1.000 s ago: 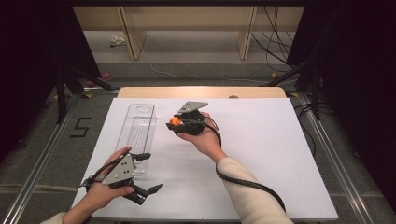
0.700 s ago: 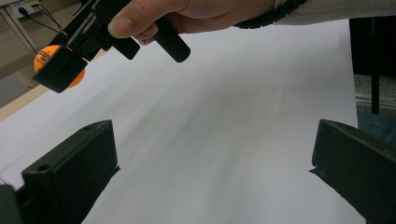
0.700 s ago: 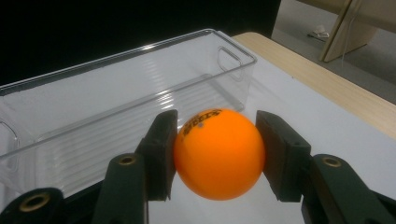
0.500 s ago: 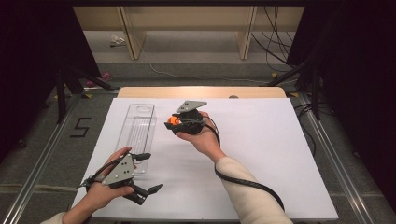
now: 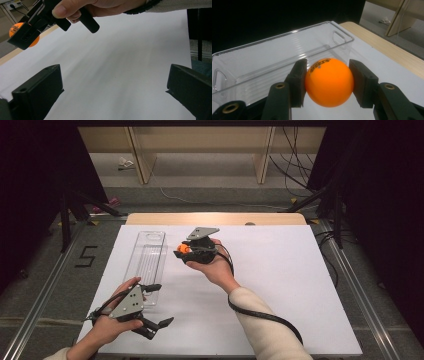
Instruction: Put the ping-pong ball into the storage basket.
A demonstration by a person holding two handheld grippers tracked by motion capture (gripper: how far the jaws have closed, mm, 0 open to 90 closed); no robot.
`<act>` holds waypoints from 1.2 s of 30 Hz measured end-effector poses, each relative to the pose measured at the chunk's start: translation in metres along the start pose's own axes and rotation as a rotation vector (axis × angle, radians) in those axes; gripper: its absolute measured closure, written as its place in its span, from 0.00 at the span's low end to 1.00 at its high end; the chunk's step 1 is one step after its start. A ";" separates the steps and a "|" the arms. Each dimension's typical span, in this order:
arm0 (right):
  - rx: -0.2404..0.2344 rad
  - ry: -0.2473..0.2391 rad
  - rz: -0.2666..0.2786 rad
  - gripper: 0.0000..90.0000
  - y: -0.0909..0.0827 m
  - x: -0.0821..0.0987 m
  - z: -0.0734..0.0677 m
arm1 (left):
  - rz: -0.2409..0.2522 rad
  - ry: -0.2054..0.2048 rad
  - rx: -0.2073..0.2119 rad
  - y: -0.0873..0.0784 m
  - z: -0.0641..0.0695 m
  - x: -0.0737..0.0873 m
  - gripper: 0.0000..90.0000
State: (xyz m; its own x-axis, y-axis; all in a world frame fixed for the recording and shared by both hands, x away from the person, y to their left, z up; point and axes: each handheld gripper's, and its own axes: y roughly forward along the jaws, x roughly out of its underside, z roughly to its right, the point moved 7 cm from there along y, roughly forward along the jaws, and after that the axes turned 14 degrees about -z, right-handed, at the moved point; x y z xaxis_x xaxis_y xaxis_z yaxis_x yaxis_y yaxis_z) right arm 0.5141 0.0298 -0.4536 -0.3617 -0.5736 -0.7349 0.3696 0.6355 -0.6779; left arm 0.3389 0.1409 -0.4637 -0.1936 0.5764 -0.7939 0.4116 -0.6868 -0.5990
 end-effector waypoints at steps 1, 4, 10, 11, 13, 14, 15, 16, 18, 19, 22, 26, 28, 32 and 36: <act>-0.001 -0.002 0.001 0.57 0.000 -0.001 0.000 | 0.000 0.000 0.000 0.000 0.000 0.000 0.00; -0.003 -0.004 0.003 0.57 0.000 -0.002 -0.001 | 0.000 0.001 0.000 0.000 0.000 0.000 0.00; -0.009 -0.013 0.006 0.57 0.001 -0.006 -0.004 | 0.000 0.000 0.000 0.000 0.000 0.000 0.00; -0.010 -0.012 0.007 0.57 0.001 -0.007 -0.005 | 0.000 0.000 0.000 0.000 0.000 0.000 0.00; -0.011 -0.014 0.008 0.57 0.001 -0.009 -0.005 | 0.000 0.000 0.000 0.000 0.000 0.000 0.00; -0.012 -0.013 0.008 0.57 0.002 -0.009 -0.006 | 0.000 0.000 0.000 0.000 0.000 0.000 0.00; -0.012 -0.015 0.009 0.57 0.002 -0.010 -0.006 | 0.001 0.000 0.000 0.000 0.000 0.000 0.00; -0.014 -0.016 0.008 0.57 0.002 -0.010 -0.007 | 0.001 0.001 0.000 0.000 0.000 0.000 0.00; -0.016 -0.016 0.009 0.57 0.003 -0.011 -0.008 | 0.001 0.001 0.000 0.000 0.000 0.000 0.00; -0.017 -0.017 0.009 0.57 0.003 -0.011 -0.008 | 0.001 0.001 0.000 0.000 0.000 0.000 0.00; -0.019 -0.021 0.007 0.57 0.004 -0.011 -0.010 | 0.001 0.002 0.000 0.000 0.000 0.000 0.00; -0.023 -0.026 0.008 0.57 0.005 -0.013 -0.012 | 0.001 0.002 0.001 0.000 0.000 0.000 0.00; -0.024 -0.028 0.009 0.57 0.005 -0.014 -0.013 | 0.001 0.002 0.000 0.000 0.000 0.000 0.00; -0.028 -0.033 0.011 0.57 0.006 -0.017 -0.015 | 0.002 0.002 0.000 0.000 0.000 0.000 0.00; -0.030 -0.039 0.008 0.57 0.006 -0.018 -0.017 | 0.002 0.003 0.001 0.000 0.001 0.000 0.00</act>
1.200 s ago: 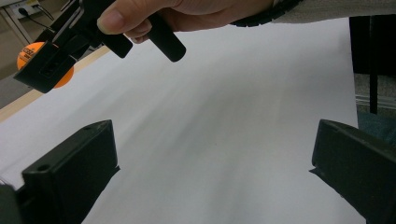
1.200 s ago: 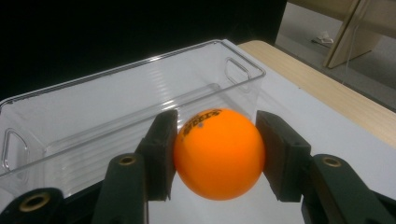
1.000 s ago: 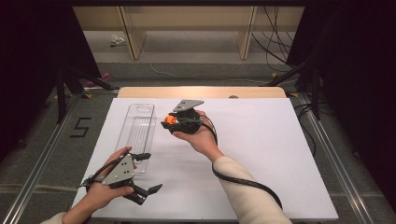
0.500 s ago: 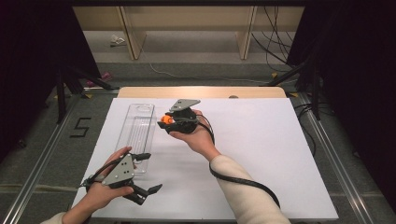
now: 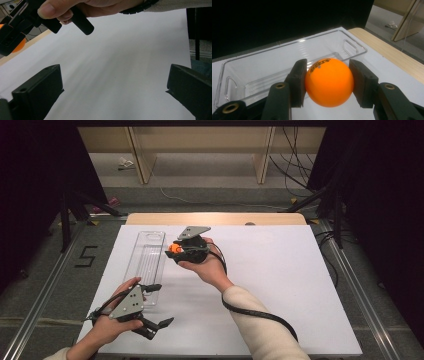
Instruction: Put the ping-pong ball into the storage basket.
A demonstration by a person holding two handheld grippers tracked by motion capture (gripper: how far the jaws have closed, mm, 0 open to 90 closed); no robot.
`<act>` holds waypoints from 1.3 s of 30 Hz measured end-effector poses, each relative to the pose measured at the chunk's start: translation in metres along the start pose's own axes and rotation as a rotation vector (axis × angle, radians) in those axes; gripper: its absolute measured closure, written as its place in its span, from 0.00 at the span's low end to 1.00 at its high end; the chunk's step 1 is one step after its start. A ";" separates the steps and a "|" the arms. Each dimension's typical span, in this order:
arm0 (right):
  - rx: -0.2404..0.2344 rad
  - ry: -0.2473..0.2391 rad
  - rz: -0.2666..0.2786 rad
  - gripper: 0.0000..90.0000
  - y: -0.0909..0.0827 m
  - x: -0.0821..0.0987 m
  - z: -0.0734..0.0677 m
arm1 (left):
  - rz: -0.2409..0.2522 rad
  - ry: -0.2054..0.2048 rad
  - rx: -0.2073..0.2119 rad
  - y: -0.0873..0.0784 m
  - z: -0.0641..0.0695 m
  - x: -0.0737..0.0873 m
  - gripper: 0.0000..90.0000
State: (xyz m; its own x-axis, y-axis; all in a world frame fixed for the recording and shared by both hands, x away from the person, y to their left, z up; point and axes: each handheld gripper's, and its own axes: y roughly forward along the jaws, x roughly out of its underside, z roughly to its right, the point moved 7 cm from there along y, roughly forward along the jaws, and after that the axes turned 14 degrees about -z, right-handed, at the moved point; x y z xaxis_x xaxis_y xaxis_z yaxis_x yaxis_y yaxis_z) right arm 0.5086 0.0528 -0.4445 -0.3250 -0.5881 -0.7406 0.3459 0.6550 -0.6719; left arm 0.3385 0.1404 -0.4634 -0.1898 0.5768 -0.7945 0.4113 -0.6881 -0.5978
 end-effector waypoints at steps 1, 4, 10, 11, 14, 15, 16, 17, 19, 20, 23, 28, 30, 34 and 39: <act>-0.002 -0.001 0.002 0.57 0.000 0.000 -0.001 | 0.000 -0.002 0.000 0.000 0.000 0.000 0.00; -0.003 -0.002 0.001 0.57 0.001 -0.001 -0.002 | 0.001 -0.002 -0.001 0.000 0.000 0.000 0.00; -0.010 -0.010 -0.001 0.57 0.003 -0.004 -0.006 | 0.000 0.000 0.000 0.000 0.000 0.000 0.00; -0.011 -0.013 -0.001 0.57 0.004 -0.004 -0.006 | 0.000 -0.001 0.000 0.000 0.000 0.000 0.00; -0.013 -0.014 -0.001 0.57 0.005 -0.005 -0.007 | 0.001 -0.001 0.001 0.000 0.000 0.000 0.00; -0.014 -0.014 -0.002 0.57 0.005 -0.005 -0.007 | 0.001 0.000 0.000 0.000 0.000 0.000 0.00; -0.015 -0.015 -0.001 0.57 0.006 -0.006 -0.008 | 0.000 0.001 0.000 0.000 0.000 0.000 0.00; -0.015 -0.016 -0.001 0.57 0.006 -0.006 -0.008 | 0.000 0.001 0.000 0.000 0.000 0.000 0.00; -0.017 -0.017 -0.003 0.57 0.007 -0.007 -0.009 | 0.000 0.001 0.000 0.000 0.000 0.000 0.00; -0.017 -0.020 -0.002 0.57 0.007 -0.007 -0.009 | 0.001 0.001 0.000 0.000 0.000 0.000 0.00; -0.019 -0.018 -0.001 0.57 0.007 -0.009 -0.010 | -0.001 0.002 0.001 0.000 0.001 0.000 0.00; -0.023 -0.023 -0.003 0.57 0.009 -0.010 -0.012 | 0.000 0.001 0.001 0.000 0.001 0.000 0.00; -0.024 -0.025 -0.005 0.57 0.010 -0.010 -0.012 | -0.001 0.001 0.002 0.000 0.001 0.000 0.00; -0.030 -0.028 -0.007 0.57 0.013 -0.010 -0.015 | 0.000 0.002 0.002 0.000 0.001 0.000 0.00; -0.035 -0.033 -0.009 0.57 0.015 -0.012 -0.016 | 0.000 0.003 0.003 0.000 0.001 0.000 0.00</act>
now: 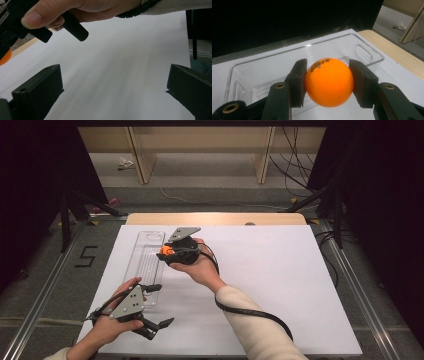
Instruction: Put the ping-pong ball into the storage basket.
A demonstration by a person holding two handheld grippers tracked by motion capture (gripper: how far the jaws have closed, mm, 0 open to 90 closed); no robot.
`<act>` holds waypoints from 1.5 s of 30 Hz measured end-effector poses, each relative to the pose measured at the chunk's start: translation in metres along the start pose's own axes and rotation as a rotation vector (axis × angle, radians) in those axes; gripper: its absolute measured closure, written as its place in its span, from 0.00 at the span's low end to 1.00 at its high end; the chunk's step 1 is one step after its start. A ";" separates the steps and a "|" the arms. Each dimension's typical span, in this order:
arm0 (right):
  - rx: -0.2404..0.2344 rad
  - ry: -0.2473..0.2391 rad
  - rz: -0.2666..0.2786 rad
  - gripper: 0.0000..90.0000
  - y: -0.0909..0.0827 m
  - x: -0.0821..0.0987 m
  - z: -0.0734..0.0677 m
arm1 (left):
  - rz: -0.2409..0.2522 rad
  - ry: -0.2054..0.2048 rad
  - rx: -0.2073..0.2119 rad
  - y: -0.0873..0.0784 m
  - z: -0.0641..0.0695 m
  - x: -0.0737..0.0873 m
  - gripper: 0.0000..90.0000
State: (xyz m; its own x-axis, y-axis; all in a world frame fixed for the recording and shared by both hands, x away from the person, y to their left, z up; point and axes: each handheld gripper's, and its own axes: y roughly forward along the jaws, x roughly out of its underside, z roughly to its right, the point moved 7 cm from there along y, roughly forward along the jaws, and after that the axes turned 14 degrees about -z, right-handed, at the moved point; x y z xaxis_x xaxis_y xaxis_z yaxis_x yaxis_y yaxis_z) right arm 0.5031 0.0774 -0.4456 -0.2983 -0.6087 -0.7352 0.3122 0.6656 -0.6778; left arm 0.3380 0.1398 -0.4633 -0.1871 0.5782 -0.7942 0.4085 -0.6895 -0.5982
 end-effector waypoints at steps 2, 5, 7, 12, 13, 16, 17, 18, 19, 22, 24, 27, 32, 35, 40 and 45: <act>-0.001 0.001 0.000 0.57 0.000 -0.001 0.000 | -0.001 0.000 0.000 0.000 0.000 0.000 0.00; -0.001 -0.002 -0.001 0.57 0.001 -0.002 -0.001 | -0.001 0.000 0.000 0.000 0.000 0.000 0.00; -0.001 -0.005 -0.002 0.57 0.001 -0.003 -0.001 | -0.001 0.001 0.001 0.000 0.000 0.000 0.00; -0.004 -0.008 -0.001 0.57 0.001 -0.006 -0.002 | -0.002 0.002 0.001 0.000 0.000 0.000 0.00; -0.006 -0.009 -0.001 0.57 0.001 -0.006 -0.002 | -0.003 0.002 0.001 0.000 0.000 0.000 0.00; -0.007 -0.012 -0.002 0.57 0.003 -0.007 -0.003 | -0.002 0.002 0.001 0.000 0.000 0.000 0.00; -0.008 -0.011 -0.001 0.57 0.003 -0.008 -0.004 | -0.002 0.002 0.001 0.000 0.000 0.000 0.00; -0.008 -0.012 -0.003 0.57 0.003 -0.008 -0.004 | -0.003 0.002 0.002 0.000 0.000 0.000 0.00; -0.010 -0.015 -0.003 0.57 0.004 -0.009 -0.005 | -0.002 0.002 0.001 0.001 0.000 0.000 0.00; -0.014 -0.020 -0.004 0.57 0.005 -0.011 -0.006 | -0.003 0.003 0.001 0.001 0.000 0.000 0.00; -0.015 -0.020 -0.004 0.57 0.006 -0.011 -0.007 | -0.002 0.003 0.002 0.001 0.000 0.000 0.00; -0.017 -0.022 -0.005 0.57 0.007 -0.013 -0.008 | -0.002 0.004 0.002 0.001 0.001 0.000 0.00; -0.018 -0.024 -0.004 0.57 0.007 -0.015 -0.009 | -0.004 0.005 0.002 0.001 0.001 0.000 0.00; -0.021 -0.027 -0.006 0.57 0.008 -0.016 -0.009 | -0.003 0.005 0.003 0.001 0.001 0.000 0.00; -0.025 -0.029 -0.009 0.57 0.011 -0.018 -0.011 | -0.003 0.005 0.003 0.001 0.001 0.000 0.00; -0.029 -0.033 -0.010 0.57 0.014 -0.020 -0.013 | -0.003 0.007 0.004 0.001 0.001 0.000 0.00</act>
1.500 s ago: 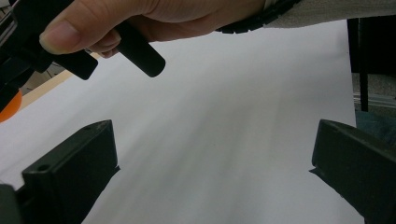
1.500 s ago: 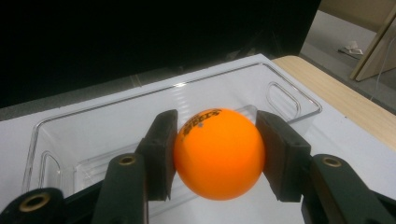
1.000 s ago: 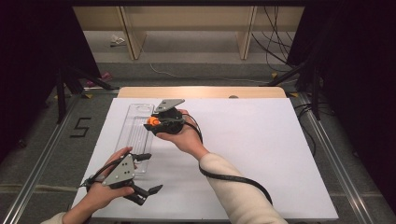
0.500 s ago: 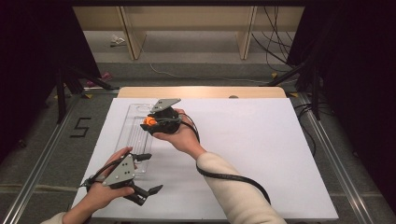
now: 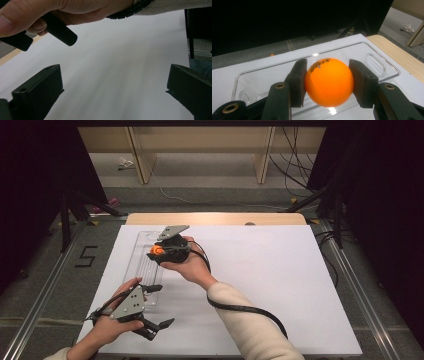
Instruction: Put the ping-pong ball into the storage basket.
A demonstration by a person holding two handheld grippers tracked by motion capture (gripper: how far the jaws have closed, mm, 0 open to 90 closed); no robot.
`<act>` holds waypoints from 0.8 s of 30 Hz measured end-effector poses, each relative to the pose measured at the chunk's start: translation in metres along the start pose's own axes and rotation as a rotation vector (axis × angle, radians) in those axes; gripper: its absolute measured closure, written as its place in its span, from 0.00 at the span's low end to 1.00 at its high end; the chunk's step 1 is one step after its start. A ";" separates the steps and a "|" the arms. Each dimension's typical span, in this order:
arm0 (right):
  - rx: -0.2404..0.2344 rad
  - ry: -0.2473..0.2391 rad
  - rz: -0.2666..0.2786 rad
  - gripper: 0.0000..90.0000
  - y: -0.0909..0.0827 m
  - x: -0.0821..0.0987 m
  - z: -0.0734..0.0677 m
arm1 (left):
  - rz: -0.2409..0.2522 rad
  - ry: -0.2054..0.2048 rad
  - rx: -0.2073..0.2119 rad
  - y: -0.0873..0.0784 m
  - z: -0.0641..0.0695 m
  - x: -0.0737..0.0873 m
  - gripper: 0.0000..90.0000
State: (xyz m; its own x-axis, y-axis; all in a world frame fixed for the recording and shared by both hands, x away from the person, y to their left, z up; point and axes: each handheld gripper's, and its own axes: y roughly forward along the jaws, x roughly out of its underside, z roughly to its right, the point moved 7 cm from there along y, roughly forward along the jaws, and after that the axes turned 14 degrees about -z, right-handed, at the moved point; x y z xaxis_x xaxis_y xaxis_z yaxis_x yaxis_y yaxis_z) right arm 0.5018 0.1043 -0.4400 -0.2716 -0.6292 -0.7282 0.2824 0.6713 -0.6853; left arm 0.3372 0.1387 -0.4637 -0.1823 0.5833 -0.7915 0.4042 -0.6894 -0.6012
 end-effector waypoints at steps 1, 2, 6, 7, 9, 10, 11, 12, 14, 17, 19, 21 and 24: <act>0.000 -0.001 0.000 0.57 0.001 0.000 0.000 | 0.000 0.000 0.000 0.000 0.000 0.000 0.00; 0.000 -0.002 0.000 0.57 0.001 -0.001 0.000 | -0.001 0.001 0.000 0.000 0.000 0.000 0.00; -0.002 0.000 -0.001 0.57 0.002 -0.002 0.000 | 0.000 0.003 0.001 0.000 0.000 0.000 0.00; -0.002 -0.002 -0.001 0.57 0.002 -0.002 0.000 | 0.000 0.003 0.001 0.000 0.000 0.000 0.00; -0.002 -0.002 -0.002 0.57 0.003 -0.002 -0.001 | 0.000 0.004 0.001 0.000 0.000 0.000 0.00; -0.003 -0.003 -0.001 0.57 0.003 -0.003 -0.001 | 0.000 0.004 0.001 0.000 0.000 0.000 0.00; -0.003 -0.003 -0.001 0.57 0.004 -0.003 -0.001 | 0.000 0.004 0.001 0.000 0.000 0.000 0.00; -0.004 -0.002 -0.002 0.57 0.004 -0.003 -0.001 | 0.000 0.004 0.001 0.000 0.000 0.000 0.00; -0.005 -0.003 -0.004 0.57 0.005 -0.004 -0.001 | 0.000 0.004 0.002 0.000 0.000 0.000 0.00; -0.006 -0.003 -0.004 0.57 0.006 -0.004 -0.001 | 0.000 0.004 0.002 0.000 0.000 0.000 0.00; -0.006 -0.004 -0.004 0.57 0.007 -0.005 -0.001 | 0.000 0.004 0.002 0.000 0.000 0.000 0.00; -0.007 -0.004 -0.004 0.57 0.007 -0.006 -0.001 | 0.000 0.005 0.002 0.000 0.000 0.000 0.00; -0.008 -0.004 -0.006 0.57 0.008 -0.006 -0.001 | -0.001 0.005 0.003 0.000 0.000 0.000 0.00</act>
State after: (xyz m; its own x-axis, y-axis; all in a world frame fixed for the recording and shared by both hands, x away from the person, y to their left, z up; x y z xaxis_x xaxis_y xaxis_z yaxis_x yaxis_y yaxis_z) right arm 0.5045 0.1143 -0.4412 -0.2690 -0.6349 -0.7242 0.2732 0.6708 -0.6895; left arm 0.3369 0.1384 -0.4637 -0.1777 0.5861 -0.7905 0.4015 -0.6902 -0.6020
